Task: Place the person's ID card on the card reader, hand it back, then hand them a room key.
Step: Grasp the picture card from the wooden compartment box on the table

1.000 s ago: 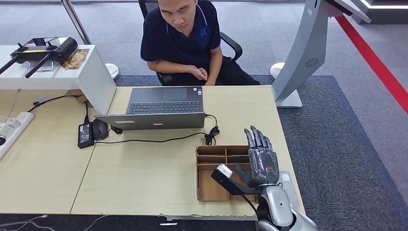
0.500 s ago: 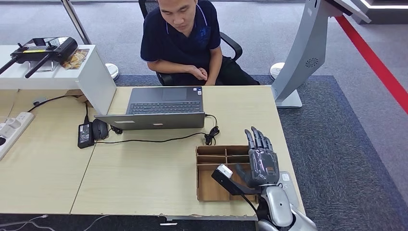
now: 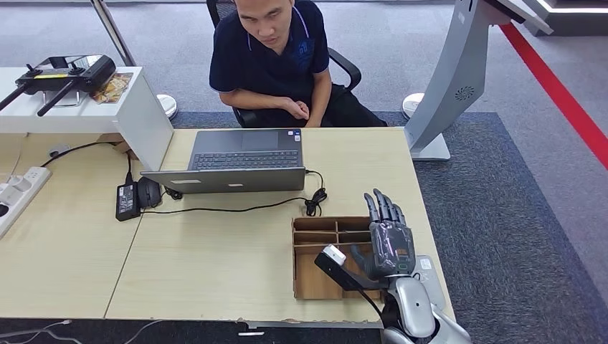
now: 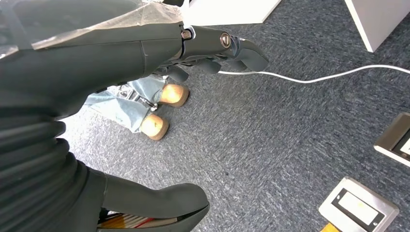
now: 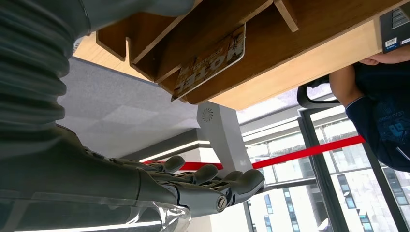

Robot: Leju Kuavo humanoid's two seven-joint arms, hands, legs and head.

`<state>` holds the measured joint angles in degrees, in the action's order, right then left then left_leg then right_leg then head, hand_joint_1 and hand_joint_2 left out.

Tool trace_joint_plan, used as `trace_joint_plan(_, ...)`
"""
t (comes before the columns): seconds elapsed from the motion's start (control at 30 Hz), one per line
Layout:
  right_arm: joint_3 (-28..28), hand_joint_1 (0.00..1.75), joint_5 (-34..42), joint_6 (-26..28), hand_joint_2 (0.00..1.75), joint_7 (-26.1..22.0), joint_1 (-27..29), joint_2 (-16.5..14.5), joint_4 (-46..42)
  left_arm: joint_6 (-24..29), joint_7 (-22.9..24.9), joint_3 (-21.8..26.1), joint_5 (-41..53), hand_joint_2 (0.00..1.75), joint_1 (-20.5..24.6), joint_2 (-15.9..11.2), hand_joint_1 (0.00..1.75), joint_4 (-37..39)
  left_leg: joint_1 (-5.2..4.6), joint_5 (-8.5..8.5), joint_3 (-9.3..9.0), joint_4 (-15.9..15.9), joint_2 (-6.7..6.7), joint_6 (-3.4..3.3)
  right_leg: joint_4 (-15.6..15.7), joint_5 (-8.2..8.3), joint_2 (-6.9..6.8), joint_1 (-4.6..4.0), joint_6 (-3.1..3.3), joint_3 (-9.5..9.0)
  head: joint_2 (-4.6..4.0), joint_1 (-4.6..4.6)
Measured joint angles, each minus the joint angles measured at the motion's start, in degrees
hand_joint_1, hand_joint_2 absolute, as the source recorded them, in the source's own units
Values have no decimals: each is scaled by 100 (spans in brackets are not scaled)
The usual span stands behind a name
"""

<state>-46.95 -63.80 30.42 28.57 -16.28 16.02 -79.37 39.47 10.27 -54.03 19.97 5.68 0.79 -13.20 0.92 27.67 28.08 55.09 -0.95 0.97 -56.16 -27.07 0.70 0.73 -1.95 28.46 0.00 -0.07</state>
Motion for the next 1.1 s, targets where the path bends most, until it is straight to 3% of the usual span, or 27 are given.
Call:
trace_joint_plan(0.73,11,9,-107,36,175,54,-1,1,41,0,0,0,5,175,0,2,0,0,0,0,-1,0,0,0,0,0,0,0,0,0,0,0)
trace_joint_plan(1.1,250,12,-435,50,175,259,3,146,-289,0,0,0,-4,175,-1,2,0,0,0,0,-2,1,0,0,0,0,0,0,0,0,0,0)
